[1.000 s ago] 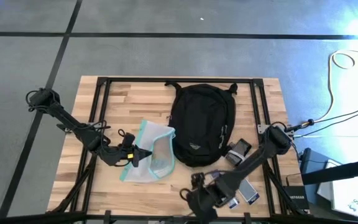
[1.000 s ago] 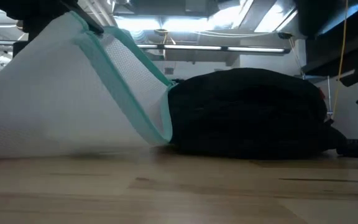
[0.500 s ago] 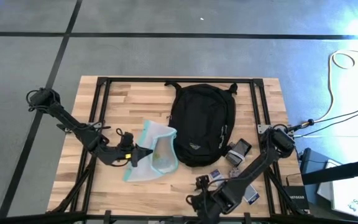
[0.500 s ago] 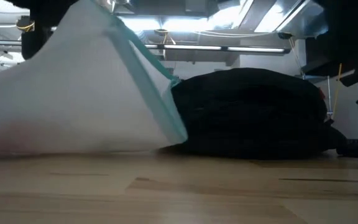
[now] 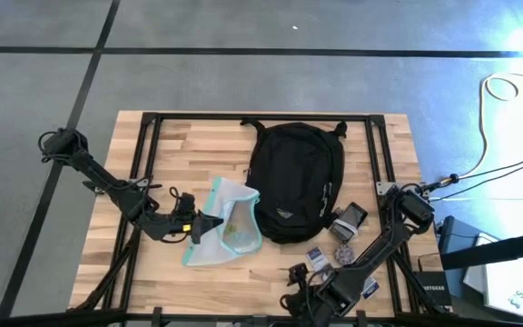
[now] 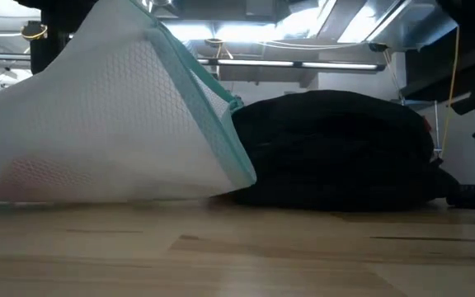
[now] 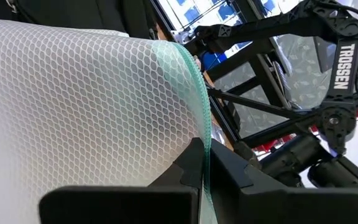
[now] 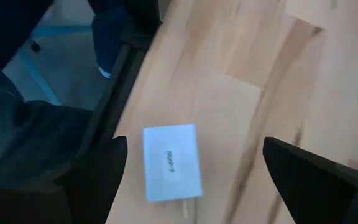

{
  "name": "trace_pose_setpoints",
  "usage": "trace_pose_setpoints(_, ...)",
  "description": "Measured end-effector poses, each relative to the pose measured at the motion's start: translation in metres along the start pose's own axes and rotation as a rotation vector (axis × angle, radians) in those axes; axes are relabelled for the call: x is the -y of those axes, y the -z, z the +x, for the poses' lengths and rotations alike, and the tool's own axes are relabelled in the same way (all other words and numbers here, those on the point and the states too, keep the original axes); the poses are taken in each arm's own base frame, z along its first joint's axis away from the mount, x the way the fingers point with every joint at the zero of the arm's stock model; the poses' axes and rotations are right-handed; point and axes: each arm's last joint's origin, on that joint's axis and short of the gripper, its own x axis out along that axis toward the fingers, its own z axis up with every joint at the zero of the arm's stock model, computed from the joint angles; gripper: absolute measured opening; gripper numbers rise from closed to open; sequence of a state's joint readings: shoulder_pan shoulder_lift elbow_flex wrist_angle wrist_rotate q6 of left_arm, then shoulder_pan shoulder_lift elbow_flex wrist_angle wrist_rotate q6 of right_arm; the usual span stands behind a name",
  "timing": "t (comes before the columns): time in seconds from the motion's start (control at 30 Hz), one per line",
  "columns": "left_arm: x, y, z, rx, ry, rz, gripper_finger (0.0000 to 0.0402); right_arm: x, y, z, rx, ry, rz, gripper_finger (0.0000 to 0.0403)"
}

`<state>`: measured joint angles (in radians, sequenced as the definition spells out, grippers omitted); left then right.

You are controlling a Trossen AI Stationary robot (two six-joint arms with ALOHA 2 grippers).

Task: Unpack backpack
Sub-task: Put the white charger adapter into the transparent zipper bag

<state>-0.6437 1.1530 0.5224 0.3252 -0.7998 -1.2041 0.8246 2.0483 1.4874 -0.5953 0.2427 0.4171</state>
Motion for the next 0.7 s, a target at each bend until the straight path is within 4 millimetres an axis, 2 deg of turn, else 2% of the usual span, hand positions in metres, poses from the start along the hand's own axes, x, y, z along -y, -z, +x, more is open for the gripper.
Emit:
trace_pose_setpoints(0.17, 0.0, 0.0, 0.0, -0.008, 0.003, 0.001, 0.0001, -0.001, 0.006, 0.008, 0.007, -0.057, 0.027, 0.0358)
trace_pose_setpoints(0.47, 0.0, 0.0, 0.0, -0.012, 0.004, 0.007, 0.0001, 0.003, 0.024, 0.02, -0.048, -0.058, 0.032, 0.0357)
trace_pose_setpoints(0.57, 0.0, 0.001, 0.0, -0.018, 0.006, 0.006, 0.0001, 0.003, 0.027, 0.023, -0.051, -0.065, 0.043, 0.0343)
trace_pose_setpoints(0.7, 0.0, 0.001, 0.0, -0.019, 0.007, 0.007, 0.0001, 0.003, 0.026, 0.023, -0.037, -0.066, 0.042, 0.0303)
